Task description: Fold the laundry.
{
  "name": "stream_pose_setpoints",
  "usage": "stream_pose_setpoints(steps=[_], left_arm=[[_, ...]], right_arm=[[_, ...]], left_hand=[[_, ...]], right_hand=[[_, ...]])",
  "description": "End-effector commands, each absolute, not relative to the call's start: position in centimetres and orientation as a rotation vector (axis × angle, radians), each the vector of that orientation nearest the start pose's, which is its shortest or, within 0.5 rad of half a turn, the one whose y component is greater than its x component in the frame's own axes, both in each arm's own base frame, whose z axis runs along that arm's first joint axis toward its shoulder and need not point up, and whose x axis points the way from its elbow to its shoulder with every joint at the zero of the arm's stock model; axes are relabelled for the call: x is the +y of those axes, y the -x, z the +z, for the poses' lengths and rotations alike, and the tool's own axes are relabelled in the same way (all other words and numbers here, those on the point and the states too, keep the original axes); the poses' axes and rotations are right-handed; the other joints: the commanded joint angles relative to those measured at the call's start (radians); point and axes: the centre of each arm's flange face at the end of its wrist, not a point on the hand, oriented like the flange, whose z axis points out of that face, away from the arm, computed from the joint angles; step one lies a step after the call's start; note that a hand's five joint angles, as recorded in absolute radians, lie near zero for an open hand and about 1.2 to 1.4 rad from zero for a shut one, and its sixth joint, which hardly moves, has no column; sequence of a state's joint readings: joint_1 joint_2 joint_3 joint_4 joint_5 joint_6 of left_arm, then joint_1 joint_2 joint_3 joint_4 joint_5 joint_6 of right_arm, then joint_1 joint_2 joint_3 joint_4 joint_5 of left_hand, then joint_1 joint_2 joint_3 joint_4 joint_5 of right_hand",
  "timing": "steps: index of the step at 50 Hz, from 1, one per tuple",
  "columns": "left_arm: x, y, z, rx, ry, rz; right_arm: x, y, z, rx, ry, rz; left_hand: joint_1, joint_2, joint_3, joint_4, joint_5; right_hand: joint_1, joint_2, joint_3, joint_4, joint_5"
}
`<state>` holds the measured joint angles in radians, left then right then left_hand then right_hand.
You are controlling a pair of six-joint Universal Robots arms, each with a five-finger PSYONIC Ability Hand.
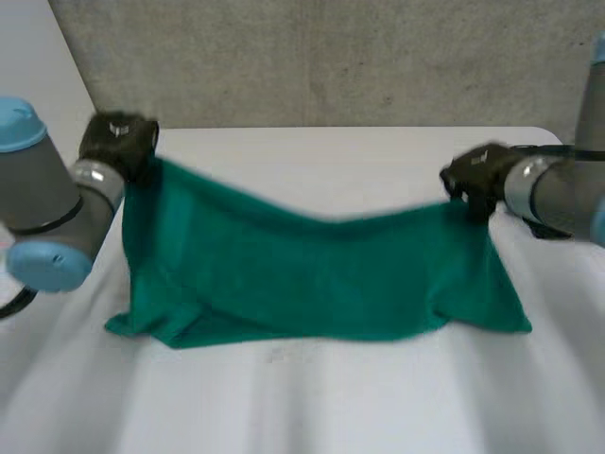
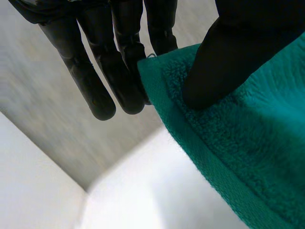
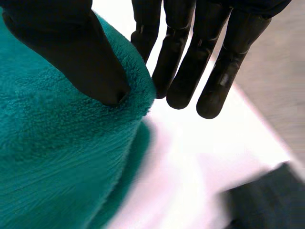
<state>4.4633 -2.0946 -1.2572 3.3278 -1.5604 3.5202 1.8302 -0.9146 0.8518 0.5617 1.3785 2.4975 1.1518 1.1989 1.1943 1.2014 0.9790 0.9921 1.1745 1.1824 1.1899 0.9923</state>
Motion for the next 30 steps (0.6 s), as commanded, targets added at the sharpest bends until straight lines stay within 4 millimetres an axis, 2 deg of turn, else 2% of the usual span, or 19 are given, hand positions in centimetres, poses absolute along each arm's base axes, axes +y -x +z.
stream_pose_setpoints(steps=[1, 2, 3, 4, 5, 6, 8, 12, 16, 18, 19, 20, 22, 23, 24, 25, 27, 28, 30], left_arm=[[-40.6, 24.9, 35.0, 1.304, -0.441, -2.712], [-40.4, 24.8, 35.9, 1.258, -0.420, -2.739], [-40.0, 24.9, 37.2, 1.191, -0.396, -2.779], [-39.6, 24.8, 38.6, 1.119, -0.365, -2.817], [-39.5, 24.7, 39.3, 1.088, -0.349, -2.833], [-39.2, 24.5, 40.2, 1.044, -0.323, -2.862], [-38.4, 24.3, 41.7, 0.995, -0.270, -2.911], [-37.5, 23.4, 42.5, 1.013, -0.216, -2.949], [-36.9, 22.9, 40.3, 1.126, -0.258, -2.913], [-36.5, 22.5, 38.0, 1.234, -0.306, -2.858], [-36.4, 22.4, 37.3, 1.267, -0.320, -2.843], [-36.2, 22.4, 35.3, 1.364, -0.357, -2.798], [-35.9, 22.3, 32.9, 1.481, -0.398, -2.732], [-35.7, 22.2, 31.7, 1.540, -0.417, -2.696], [-35.0, 22.1, 28.9, 1.682, -0.463, -2.604], [-34.5, 22.0, 27.4, 1.757, -0.482, -2.555], [-33.6, 21.8, 25.0, 1.877, -0.513, -2.459], [-33.2, 21.8, 24.1, 1.919, -0.532, -2.420], [-32.2, 21.5, 22.1, 2.009, -0.569, -2.326]], right_arm=[[-40.8, -27.5, 32.6, 1.848, 0.992, -2.457], [-40.9, -27.8, 33.7, 1.778, 0.959, -2.518], [-40.9, -28.1, 36.0, 1.632, 0.890, -2.642], [-40.8, -28.2, 37.3, 1.563, 0.849, -2.705], [-40.6, -28.2, 38.5, 1.497, 0.810, -2.761], [-40.2, -27.9, 40.6, 1.396, 0.733, -2.854], [-39.5, -27.4, 42.6, 1.321, 0.649, -2.933], [-38.2, -27.7, 42.9, 1.353, 0.657, -2.907], [-36.4, -28.0, 39.6, 1.588, 0.802, -2.721], [-35.5, -27.8, 38.2, 1.694, 0.865, -2.638], [-34.6, -27.5, 36.4, 1.809, 0.944, -2.540], [-34.2, -27.4, 35.3, 1.870, 0.991, -2.481], [-33.3, -27.1, 32.6, 1.998, 1.084, -2.344], [-32.4, -26.8, 29.8, 2.112, 1.169, -2.201], [-31.9, -26.6, 28.4, 2.164, 1.207, -2.129], [-31.0, -26.3, 26.1, 2.233, 1.251, -2.019], [-30.2, -26.1, 23.9, 2.278, 1.284, -1.924], [-29.4, -25.9, 21.9, 2.304, 1.312, -1.838], [-28.5, -25.8, 20.1, 2.316, 1.335, -1.764]], left_hand=[[0.244, 0.197, 0.202, 0.195, 0.243], [0.244, 0.197, 0.202, 0.195, 0.243], [0.244, 0.197, 0.202, 0.195, 0.243], [0.244, 0.197, 0.202, 0.195, 0.243], [0.244, 0.197, 0.202, 0.195, 0.243], [0.244, 0.197, 0.202, 0.195, 0.243], [0.244, 0.197, 0.202, 0.195, 0.243], [0.244, 0.197, 0.202, 0.195, 0.243], [0.244, 0.197, 0.202, 0.195, 0.243], [0.244, 0.197, 0.202, 0.195, 0.243], [0.244, 0.197, 0.202, 0.195, 0.243], [0.244, 0.197, 0.202, 0.195, 0.243], [0.244, 0.197, 0.202, 0.195, 0.243], [0.244, 0.197, 0.202, 0.195, 0.243], [0.244, 0.197, 0.202, 0.195, 0.243], [0.244, 0.197, 0.202, 0.195, 0.243], [0.244, 0.197, 0.202, 0.195, 0.243], [0.244, 0.197, 0.202, 0.195, 0.243], [0.244, 0.197, 0.202, 0.195, 0.243]], right_hand=[[0.404, 0.222, 0.214, 0.206, 0.229], [0.404, 0.222, 0.214, 0.206, 0.229], [0.404, 0.222, 0.214, 0.206, 0.229], [0.404, 0.222, 0.214, 0.206, 0.229], [0.404, 0.222, 0.214, 0.206, 0.229], [0.404, 0.222, 0.214, 0.206, 0.229], [0.404, 0.222, 0.214, 0.206, 0.229], [0.404, 0.222, 0.214, 0.206, 0.229], [0.404, 0.222, 0.214, 0.206, 0.229], [0.404, 0.222, 0.214, 0.206, 0.229], [0.404, 0.222, 0.214, 0.206, 0.229], [0.404, 0.222, 0.214, 0.206, 0.229], [0.404, 0.222, 0.214, 0.206, 0.229], [0.404, 0.222, 0.214, 0.206, 0.229], [0.404, 0.222, 0.214, 0.206, 0.229], [0.404, 0.222, 0.214, 0.206, 0.229], [0.404, 0.222, 0.214, 0.206, 0.229], [0.404, 0.222, 0.214, 0.206, 0.229], [0.404, 0.222, 0.214, 0.206, 0.229]])
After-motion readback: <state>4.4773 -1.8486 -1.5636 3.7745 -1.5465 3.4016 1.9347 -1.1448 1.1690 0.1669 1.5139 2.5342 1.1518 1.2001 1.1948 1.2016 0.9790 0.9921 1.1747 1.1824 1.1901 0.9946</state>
